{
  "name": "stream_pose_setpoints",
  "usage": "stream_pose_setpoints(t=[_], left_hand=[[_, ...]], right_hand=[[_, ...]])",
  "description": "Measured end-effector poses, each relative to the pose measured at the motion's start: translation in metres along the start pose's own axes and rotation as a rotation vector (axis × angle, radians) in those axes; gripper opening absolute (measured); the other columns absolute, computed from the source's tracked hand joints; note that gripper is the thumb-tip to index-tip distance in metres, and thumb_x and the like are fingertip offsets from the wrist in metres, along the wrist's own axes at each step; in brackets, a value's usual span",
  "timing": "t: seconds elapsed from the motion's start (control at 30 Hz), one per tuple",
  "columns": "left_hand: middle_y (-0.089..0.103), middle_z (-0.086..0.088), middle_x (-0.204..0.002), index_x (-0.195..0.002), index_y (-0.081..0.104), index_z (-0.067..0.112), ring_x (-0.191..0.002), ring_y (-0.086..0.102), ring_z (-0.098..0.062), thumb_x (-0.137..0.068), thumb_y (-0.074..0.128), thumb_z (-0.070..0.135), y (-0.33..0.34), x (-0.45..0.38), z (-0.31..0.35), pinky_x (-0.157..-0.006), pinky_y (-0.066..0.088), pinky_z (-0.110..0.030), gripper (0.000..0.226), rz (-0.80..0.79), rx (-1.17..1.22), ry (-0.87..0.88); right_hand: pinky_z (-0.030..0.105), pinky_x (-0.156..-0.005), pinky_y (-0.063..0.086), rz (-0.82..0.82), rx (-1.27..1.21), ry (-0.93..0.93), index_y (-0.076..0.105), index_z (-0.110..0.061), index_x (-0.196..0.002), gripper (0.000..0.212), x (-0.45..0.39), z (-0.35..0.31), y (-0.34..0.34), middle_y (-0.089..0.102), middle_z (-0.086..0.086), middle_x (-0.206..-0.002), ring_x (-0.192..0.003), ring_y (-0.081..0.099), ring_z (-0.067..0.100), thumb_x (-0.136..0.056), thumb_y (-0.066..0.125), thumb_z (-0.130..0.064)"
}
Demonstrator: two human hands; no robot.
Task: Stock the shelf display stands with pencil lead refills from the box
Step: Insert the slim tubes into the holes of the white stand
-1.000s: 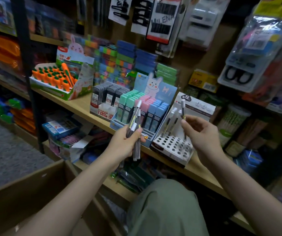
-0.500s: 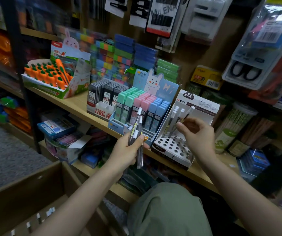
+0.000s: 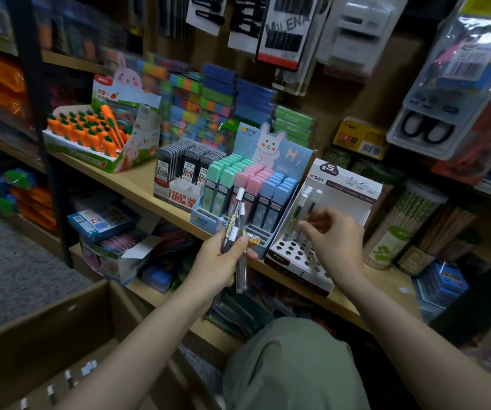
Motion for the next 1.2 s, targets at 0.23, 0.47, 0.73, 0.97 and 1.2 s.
stream_pose_setpoints(t=[0.23, 0.47, 0.73, 0.97, 1.2], left_hand=[[0.058, 0.015, -0.049, -0.105, 0.06, 0.004, -0.037, 0.038, -0.001, -0.101, 0.049, 0.032, 0.0, 0.001, 0.001, -0.037, 0.029, -0.016, 0.03, -0.001, -0.014, 0.003], [0.045, 0.011, -0.043, -0.093, 0.068, 0.007, -0.038, 0.034, -0.005, -0.097, 0.054, 0.04, 0.002, 0.002, -0.001, -0.038, 0.028, -0.017, 0.036, -0.035, 0.016, -0.023], [0.062, 0.01, -0.054, -0.11, 0.062, 0.004, -0.038, 0.03, -0.003, -0.097, 0.056, 0.035, 0.012, 0.009, 0.012, -0.038, 0.027, -0.015, 0.034, -0.162, 0.16, -0.013], [0.059, 0.011, -0.051, -0.105, 0.061, 0.001, -0.036, 0.03, -0.003, -0.099, 0.052, 0.034, 0.022, 0.014, 0.021, -0.039, 0.027, -0.017, 0.035, -0.281, 0.148, 0.018], [0.073, -0.002, -0.091, -0.113, 0.066, 0.015, -0.04, 0.032, -0.004, -0.097, 0.055, 0.033, 0.01, 0.011, 0.013, -0.037, 0.028, -0.016, 0.027, -0.151, 0.187, -0.039]], right_hand=[[0.01, -0.061, 0.048, 0.102, 0.043, -0.231, 0.052, -0.024, -0.121, 0.041, -0.003, -0.024, -0.027, 0.055, -0.015, -0.099, -0.074, 0.058, -0.004, -0.086, 0.072, -0.031], [0.033, -0.073, 0.059, 0.15, 0.138, -0.406, 0.069, -0.014, -0.115, 0.025, -0.002, -0.033, -0.029, 0.064, -0.001, -0.102, -0.075, 0.058, 0.004, -0.094, 0.062, -0.026], [0.009, -0.071, 0.05, 0.026, -0.008, -0.369, 0.057, -0.03, -0.128, 0.037, 0.016, -0.05, -0.023, 0.056, -0.014, -0.101, -0.081, 0.058, -0.004, -0.091, 0.062, -0.032], [0.016, -0.078, 0.055, -0.328, -0.378, -0.103, 0.066, -0.026, -0.116, 0.03, 0.022, -0.069, 0.023, 0.075, -0.009, -0.085, -0.082, 0.069, -0.002, -0.088, 0.071, -0.019], [0.021, -0.066, 0.059, -0.202, -0.51, -0.068, 0.064, -0.026, -0.103, 0.025, 0.01, -0.066, -0.01, 0.074, -0.001, -0.084, -0.075, 0.072, 0.008, -0.086, 0.07, -0.009]])
Point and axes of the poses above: each hand's wrist, its own x-axis away from the middle knuckle, its own y-axis out of the palm, z = x × y, the point moved 8 cm from there along -x, towards the middle knuckle
